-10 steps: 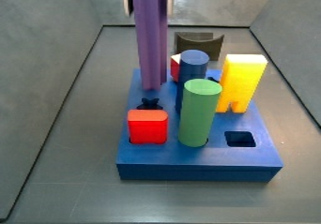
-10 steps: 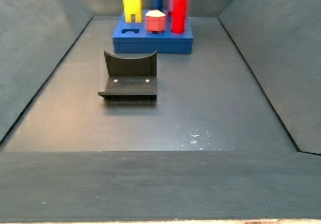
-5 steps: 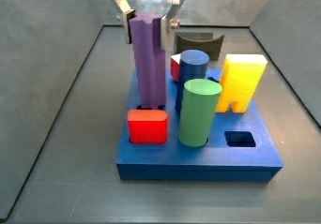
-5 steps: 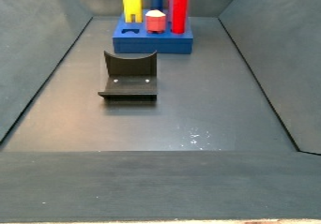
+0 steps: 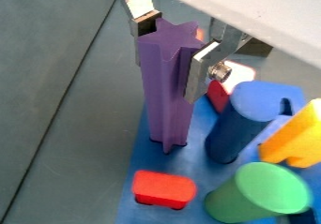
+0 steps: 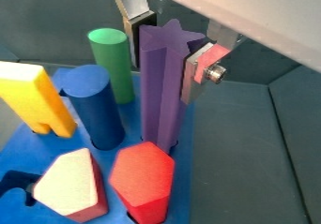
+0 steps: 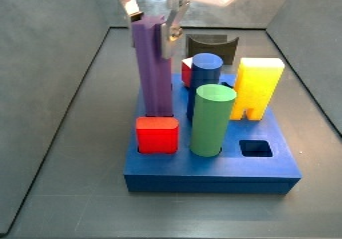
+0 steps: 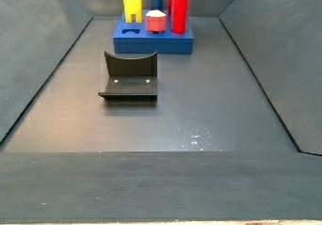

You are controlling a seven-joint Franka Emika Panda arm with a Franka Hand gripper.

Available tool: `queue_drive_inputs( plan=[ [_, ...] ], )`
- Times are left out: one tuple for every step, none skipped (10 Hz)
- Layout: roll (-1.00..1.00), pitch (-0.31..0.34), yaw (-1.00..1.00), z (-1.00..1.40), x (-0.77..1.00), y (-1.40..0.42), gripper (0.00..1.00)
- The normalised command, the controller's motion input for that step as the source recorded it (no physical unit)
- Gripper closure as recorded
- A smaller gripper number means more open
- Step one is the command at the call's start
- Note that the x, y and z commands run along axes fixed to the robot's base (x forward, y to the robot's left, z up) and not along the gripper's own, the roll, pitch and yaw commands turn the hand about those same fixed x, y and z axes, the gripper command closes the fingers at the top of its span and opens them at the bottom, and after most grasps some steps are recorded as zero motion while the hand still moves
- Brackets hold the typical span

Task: Pick up the star object. Move up. Place the star object on the fixture. Regrasp the star object. Move to above the board. Insert the star object.
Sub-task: Insert the star object.

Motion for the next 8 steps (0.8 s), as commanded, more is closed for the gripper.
queue_drive_inputs(
  plan=[
    [0.0, 0.0, 0.07, -0.3, -0.2, 0.0, 1.0],
    [0.0, 0.0, 0.0, -0.3, 0.0, 0.0, 1.0],
    [-0.02, 0.03, -0.03, -0.5, 0.25, 0.0, 1.0],
    [-0.02, 0.046, -0.19, -0.7, 0.38, 0.01, 1.0],
    [-0.1, 0.0, -0.23, -0.73, 0.43, 0.04, 1.0],
    [-0.13, 0.0, -0.23, -0.71, 0.4, 0.04, 1.0],
    [-0.22, -0.114, -0.15, -0.37, 0.15, 0.09, 1.0],
    [-0.08, 0.0, -0.19, -0.19, 0.09, 0.15, 1.0]
  ],
)
